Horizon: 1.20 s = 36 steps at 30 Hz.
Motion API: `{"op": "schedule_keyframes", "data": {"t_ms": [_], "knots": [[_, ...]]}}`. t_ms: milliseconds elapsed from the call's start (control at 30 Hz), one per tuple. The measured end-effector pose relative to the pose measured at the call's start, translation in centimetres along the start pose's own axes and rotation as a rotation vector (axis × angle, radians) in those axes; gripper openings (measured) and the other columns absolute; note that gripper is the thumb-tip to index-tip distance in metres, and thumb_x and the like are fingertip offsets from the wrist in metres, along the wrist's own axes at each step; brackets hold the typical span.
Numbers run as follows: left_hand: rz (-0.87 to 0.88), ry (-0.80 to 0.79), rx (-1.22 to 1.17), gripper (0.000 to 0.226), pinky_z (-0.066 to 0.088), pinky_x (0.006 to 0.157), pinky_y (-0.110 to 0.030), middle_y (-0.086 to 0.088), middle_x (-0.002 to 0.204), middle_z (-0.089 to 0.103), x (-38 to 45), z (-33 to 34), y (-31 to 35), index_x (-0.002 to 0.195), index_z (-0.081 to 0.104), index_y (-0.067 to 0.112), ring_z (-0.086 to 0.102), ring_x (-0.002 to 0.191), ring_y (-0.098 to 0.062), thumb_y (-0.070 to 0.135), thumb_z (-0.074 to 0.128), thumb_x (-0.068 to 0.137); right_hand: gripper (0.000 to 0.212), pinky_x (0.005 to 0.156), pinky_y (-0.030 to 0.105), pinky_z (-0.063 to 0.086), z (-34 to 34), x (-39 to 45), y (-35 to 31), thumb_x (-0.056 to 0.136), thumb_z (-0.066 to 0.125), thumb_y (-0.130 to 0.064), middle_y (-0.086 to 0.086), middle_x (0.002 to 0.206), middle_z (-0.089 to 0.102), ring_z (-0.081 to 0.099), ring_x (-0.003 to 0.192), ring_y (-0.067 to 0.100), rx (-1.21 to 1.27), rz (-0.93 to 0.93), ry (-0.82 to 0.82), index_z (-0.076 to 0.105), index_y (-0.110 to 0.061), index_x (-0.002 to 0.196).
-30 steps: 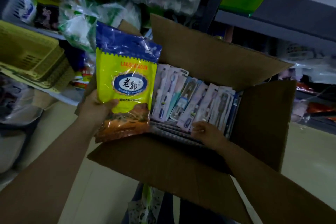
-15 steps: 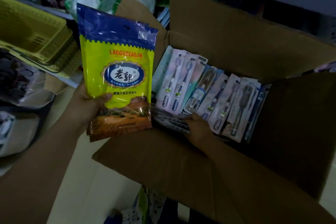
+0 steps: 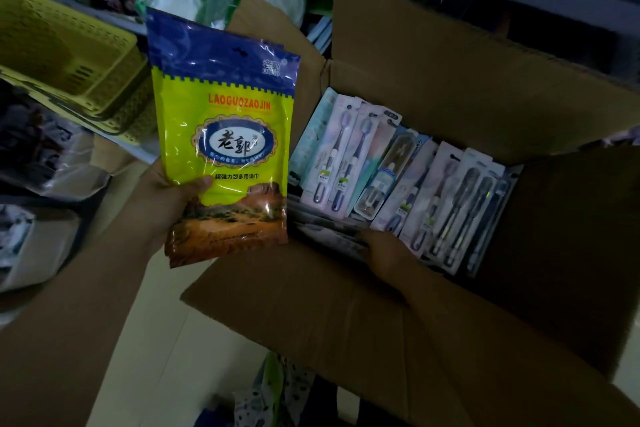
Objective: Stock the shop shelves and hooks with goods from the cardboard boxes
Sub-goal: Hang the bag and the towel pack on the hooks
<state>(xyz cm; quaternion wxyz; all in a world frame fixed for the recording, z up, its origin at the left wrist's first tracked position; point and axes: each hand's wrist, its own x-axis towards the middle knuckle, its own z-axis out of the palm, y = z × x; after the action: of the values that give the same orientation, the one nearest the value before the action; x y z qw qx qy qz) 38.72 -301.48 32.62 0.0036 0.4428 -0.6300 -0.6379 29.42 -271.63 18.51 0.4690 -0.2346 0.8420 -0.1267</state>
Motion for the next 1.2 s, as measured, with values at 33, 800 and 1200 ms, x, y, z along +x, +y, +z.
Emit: {"op": "schedule_keyframes", "data": {"t_ms": [33, 800, 1200], "knots": [[0.000, -0.007, 0.001, 0.040, 0.057, 0.059, -0.020, 0.015, 0.085, 0.074, -0.2, 0.1, 0.1, 0.115, 0.057, 0.023, 0.071, 0.076, -0.004, -0.005, 0.057, 0.087, 0.035, 0.090, 0.033, 0.047, -0.5, -0.2, -0.1, 0.097, 0.048, -0.010, 0.013, 0.127, 0.060, 0.058, 0.110, 0.029, -0.022, 0.002, 0.007, 0.054, -0.016, 0.131], [0.079, -0.082, -0.097, 0.025, 0.048, 0.052, -0.024, -0.001, 0.058, 0.068, -4.5, 8.2, 10.6, 0.104, 0.062, 0.011, 0.058, 0.055, -0.014, -0.003, 0.064, 0.083, 0.018, 0.076, 0.034, 0.060, -27.3, -19.5, 0.8, 0.092, 0.051, -0.015, 0.002, 0.095, 0.075, 0.072, 0.090, 0.019, 1.281, -0.159, 0.575, 0.064, -0.013, 0.103], [-0.161, -0.384, -0.185, 0.043, 0.053, 0.072, -0.038, -0.014, 0.110, 0.066, -8.2, 14.9, 12.2, 0.120, 0.056, 0.015, 0.065, 0.090, -0.028, 0.042, 0.059, 0.087, 0.022, 0.083, 0.045, 0.056, -23.5, -17.2, -3.6, 0.097, 0.053, -0.022, 0.012, 0.106, 0.072, 0.070, 0.095, 0.031, 1.579, -0.043, 0.570, 0.063, -0.012, 0.115]]}}
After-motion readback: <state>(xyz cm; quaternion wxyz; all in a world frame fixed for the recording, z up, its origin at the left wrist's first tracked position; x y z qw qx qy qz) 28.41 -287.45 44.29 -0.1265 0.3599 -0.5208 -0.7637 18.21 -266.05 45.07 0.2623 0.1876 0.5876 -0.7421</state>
